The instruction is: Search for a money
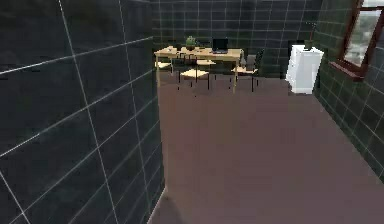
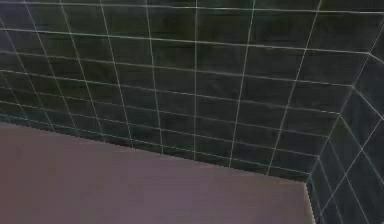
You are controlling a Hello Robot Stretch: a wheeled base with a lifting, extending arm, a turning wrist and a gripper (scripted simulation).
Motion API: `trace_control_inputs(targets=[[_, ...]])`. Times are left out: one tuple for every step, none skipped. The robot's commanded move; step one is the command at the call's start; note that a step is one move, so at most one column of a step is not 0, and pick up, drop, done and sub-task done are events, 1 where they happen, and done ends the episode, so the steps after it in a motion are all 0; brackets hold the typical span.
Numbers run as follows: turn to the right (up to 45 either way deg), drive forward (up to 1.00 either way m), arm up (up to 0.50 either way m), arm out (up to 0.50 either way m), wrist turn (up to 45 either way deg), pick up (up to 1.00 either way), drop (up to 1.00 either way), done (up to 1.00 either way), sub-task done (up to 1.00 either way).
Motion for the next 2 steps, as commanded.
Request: trace_control_inputs(targets=[[9.0, 0.00, 0.00, 0.00, 0.0, 0.00, 0.00, 0.00, 0.00], [0.0, 1.00, 0.00, 0.00, 0.0, 0.00, 0.00, 0.00, 0.00]])
